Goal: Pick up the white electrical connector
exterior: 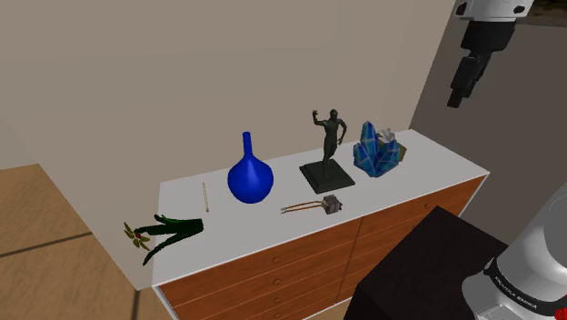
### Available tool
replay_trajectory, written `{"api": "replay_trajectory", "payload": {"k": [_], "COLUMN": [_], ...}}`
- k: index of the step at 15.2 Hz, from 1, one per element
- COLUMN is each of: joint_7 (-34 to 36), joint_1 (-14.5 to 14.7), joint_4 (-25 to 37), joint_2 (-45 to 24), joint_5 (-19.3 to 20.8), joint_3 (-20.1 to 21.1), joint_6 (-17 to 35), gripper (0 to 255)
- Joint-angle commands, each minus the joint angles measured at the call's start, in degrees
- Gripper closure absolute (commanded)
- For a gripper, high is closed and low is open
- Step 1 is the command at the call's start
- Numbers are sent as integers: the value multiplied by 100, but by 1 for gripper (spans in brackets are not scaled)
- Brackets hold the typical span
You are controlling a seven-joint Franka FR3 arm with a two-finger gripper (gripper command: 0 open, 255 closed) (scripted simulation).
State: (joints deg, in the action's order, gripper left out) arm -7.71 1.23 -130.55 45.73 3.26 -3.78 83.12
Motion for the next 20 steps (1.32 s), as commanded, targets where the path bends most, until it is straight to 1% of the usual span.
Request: {"api": "replay_trajectory", "payload": {"k": [1,6,11,15,20], "joint_7": [0,318,618,847,1127], "joint_1": [0,23,66,107,157], "joint_4": [0,-785,-1387,-1723,-1940], "joint_2": [0,-182,-604,-1126,-2002], "joint_5": [0,-140,-272,-372,-474], "joint_3": [0,147,298,422,575], "joint_6": [0,998,2058,2946,4081], "gripper": [0,0,0,0,0]}}
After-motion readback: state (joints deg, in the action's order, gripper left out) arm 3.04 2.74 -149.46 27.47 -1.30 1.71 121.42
